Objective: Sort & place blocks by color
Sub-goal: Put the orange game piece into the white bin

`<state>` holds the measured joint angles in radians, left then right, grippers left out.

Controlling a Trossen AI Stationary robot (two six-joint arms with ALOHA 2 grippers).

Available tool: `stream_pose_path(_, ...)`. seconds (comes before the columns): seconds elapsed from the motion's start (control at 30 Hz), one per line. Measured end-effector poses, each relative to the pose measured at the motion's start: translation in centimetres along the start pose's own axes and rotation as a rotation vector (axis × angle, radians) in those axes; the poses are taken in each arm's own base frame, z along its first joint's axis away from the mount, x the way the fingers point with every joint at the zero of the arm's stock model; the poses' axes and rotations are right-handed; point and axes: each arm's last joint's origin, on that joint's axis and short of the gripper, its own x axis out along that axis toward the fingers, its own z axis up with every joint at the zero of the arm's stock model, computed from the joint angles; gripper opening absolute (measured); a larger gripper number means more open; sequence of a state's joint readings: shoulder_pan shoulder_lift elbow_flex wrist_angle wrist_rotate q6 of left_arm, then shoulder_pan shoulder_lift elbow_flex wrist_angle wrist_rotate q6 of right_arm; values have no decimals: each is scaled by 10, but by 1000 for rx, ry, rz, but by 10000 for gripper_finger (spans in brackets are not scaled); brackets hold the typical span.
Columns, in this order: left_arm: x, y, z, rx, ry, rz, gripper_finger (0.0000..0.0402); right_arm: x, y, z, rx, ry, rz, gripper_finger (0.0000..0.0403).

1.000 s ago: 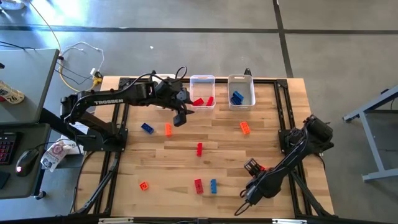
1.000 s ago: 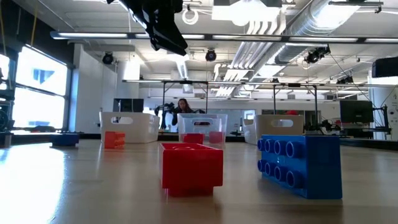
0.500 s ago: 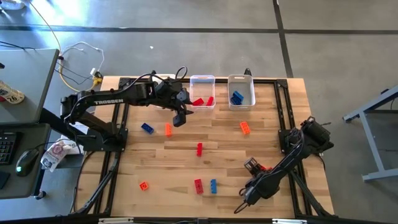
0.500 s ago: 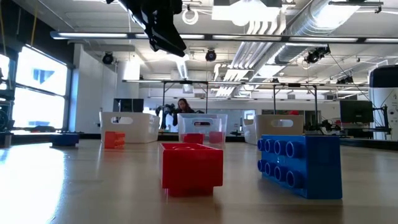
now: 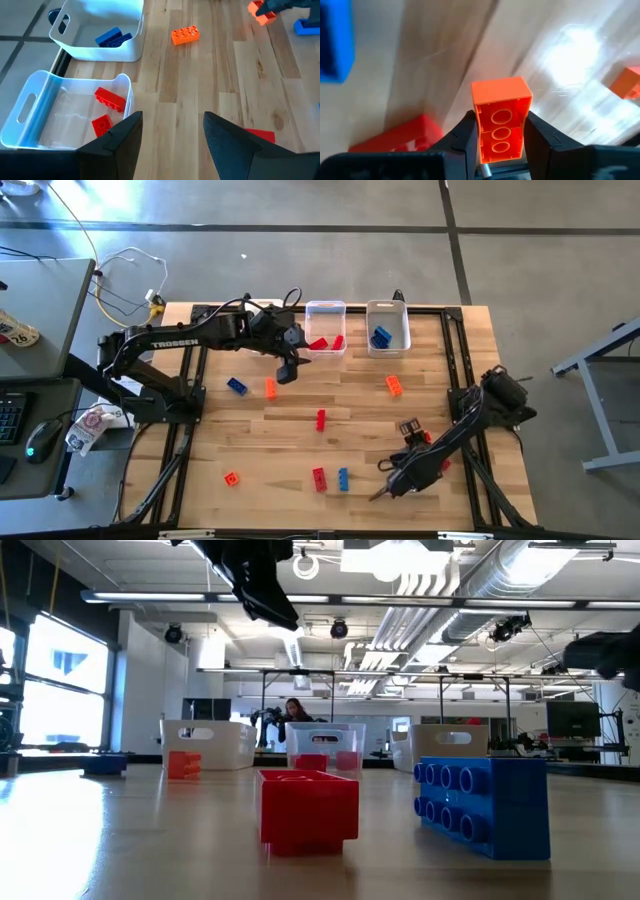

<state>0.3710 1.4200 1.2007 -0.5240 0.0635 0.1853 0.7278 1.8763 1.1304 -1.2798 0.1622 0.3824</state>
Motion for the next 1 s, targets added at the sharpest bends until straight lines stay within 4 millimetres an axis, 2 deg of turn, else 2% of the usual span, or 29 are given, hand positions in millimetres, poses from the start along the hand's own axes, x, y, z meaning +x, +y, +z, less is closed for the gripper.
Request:
stream_pose_path(0.37, 0, 0, 0, 94, 0, 1, 197, 1, -37, 9, 183, -49, -77, 96)
stream_pose_path(0.67, 0, 3, -1, 104, 19, 76, 203, -17, -89, 9, 385, -265, -93, 96)
stream_pose_path(1.0, -1, 7, -2, 76, 51, 204, 250, -36, -140, 9, 519, -536, -130, 96)
